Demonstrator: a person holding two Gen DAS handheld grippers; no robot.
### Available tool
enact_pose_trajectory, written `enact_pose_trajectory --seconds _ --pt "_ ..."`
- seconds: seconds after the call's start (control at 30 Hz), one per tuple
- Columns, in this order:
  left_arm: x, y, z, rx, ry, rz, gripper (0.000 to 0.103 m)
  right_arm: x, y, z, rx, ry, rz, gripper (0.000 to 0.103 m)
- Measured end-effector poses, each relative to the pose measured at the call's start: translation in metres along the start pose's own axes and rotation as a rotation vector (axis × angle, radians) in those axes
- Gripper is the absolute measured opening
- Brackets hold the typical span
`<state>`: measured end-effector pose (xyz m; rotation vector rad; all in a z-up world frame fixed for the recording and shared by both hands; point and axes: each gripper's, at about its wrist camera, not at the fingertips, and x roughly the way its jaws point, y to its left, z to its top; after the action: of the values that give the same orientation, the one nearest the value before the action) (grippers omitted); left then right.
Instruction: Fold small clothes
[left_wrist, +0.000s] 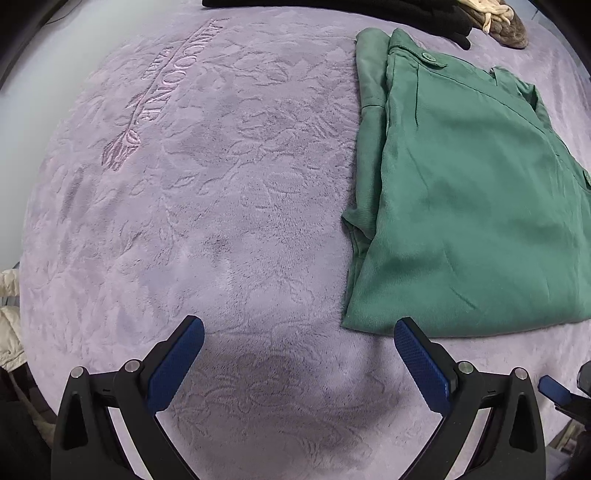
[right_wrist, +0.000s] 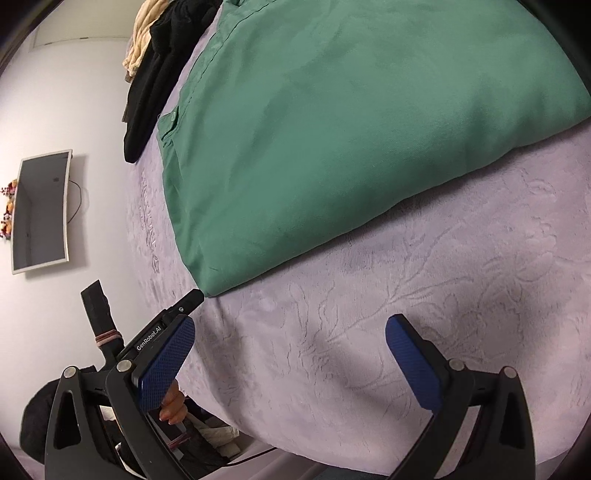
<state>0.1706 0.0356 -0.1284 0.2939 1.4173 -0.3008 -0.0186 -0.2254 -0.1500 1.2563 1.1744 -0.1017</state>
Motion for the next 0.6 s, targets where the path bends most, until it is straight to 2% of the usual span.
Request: enact_pose_trajectory --seconds 0.2,0.47,0.6 --pt "0.007 0.002 0.02 0.008 -0.015 -0.072 0.103 0.013 -0.003 0.008 0.058 -0.025 0.092 0.103" --pt "0.018 0.013 0.062 0.0 -0.041 -0.188 0.103 0.039 -0.001 0.024 0.143 -0.08 0.273 0.103" --pt "0.025 0.012 0.078 -0.013 -0.039 -0.231 0.103 0.056 0.006 0.033 0.16 -0.09 0.314 0.103"
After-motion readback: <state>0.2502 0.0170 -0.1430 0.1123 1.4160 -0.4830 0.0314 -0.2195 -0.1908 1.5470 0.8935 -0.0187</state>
